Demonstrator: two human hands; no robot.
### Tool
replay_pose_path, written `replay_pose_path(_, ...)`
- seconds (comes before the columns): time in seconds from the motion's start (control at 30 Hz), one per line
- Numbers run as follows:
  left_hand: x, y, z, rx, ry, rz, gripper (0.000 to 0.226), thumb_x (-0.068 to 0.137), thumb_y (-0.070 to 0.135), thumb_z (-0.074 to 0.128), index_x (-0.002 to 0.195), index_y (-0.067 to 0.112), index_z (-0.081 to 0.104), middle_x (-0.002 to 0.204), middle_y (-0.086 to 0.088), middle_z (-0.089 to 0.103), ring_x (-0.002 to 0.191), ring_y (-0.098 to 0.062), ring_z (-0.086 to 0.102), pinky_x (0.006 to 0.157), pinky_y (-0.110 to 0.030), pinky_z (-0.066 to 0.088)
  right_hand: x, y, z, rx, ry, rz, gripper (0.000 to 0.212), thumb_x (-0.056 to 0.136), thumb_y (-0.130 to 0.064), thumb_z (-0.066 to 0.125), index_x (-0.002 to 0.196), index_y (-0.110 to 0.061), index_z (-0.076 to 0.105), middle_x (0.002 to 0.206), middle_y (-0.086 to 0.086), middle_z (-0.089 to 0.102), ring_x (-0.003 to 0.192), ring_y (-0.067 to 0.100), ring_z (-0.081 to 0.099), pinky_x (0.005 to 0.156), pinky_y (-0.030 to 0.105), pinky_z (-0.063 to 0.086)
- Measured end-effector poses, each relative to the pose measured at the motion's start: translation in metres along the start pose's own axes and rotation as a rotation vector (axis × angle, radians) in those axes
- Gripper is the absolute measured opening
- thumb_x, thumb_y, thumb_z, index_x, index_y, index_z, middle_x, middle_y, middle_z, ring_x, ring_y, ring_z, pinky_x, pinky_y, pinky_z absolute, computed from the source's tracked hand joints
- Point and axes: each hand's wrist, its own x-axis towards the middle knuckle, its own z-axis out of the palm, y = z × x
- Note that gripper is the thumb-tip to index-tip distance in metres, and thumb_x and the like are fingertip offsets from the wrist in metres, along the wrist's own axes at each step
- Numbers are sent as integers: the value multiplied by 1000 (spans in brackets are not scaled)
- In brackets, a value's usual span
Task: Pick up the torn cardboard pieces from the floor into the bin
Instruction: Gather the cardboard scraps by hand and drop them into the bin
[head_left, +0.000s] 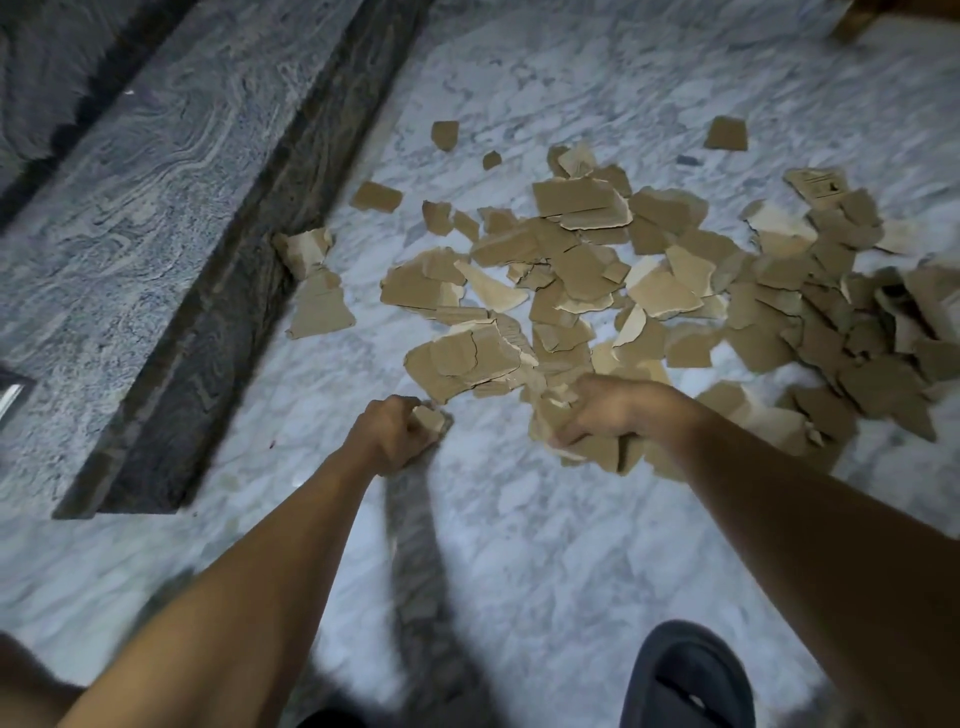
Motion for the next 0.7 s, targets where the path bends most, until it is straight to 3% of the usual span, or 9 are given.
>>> replay_pose_path(0.1,-4,7,9,-22,-9,57,26,82,37,71,107,31,68,86,4,68,91,-24,64,72,-29,49,4,3,36,-48,-43,17,44,75,-43,77,109,-19,62,107,4,62,89,25,62,70,33,56)
replay_pose_path(0.13,-4,7,12,-24,9,73,30,84,34,70,113,31,66,93,5,69,94,-23,64,73,-27,46,8,2,48,-192,40,-19,40,79,-49,70,108,-22,62,117,4,52,100,27,54,80,34,51)
replay_pose_path(0.2,-4,5,16,-20,27,91,34,87,25,66,121,27,62,107,2,71,101,-23,64,76,-26,45,14,0,67,-423,244,-122,38,86,-55,57,112,-28,60,135,1,31,123,32,33,100,47,40)
replay_pose_path(0.27,9,17,22,41,25,96,41,86,20,63,127,21,56,110,-7,68,104,-29,62,75,-27,44,22,11,65,-486,357,-167,30,91,-40,57,119,-28,57,143,2,22,131,34,24,104,51,34)
replay_pose_path(0.33,12,16,17,62,-9,48,44,83,19,64,126,17,54,109,-10,65,102,-30,62,73,-28,46,20,7,63,-594,377,-197,36,89,-27,62,123,-25,54,143,5,27,130,34,27,105,50,32)
replay_pose_path(0.47,13,14,12,101,-90,45,33,81,28,66,111,16,63,100,-4,69,94,-25,65,75,-31,53,15,5,75,-723,415,-222,42,86,-26,64,125,-24,50,131,7,42,123,34,39,112,59,17)
replay_pose_path(0.6,43,29,-12,65,20,126,41,77,36,75,108,9,67,103,-12,68,93,-28,64,73,-28,48,16,11,81,-741,431,-228,44,84,-27,65,125,-24,51,142,10,31,128,36,33,112,57,17)
replay_pose_path(0.7,68,52,-23,111,18,152,57,77,36,76,127,14,59,135,-11,51,122,-27,52,101,-33,45,17,11,78,-702,378,-202,45,88,-26,62,130,-23,48,143,10,35,131,35,37,116,57,12)
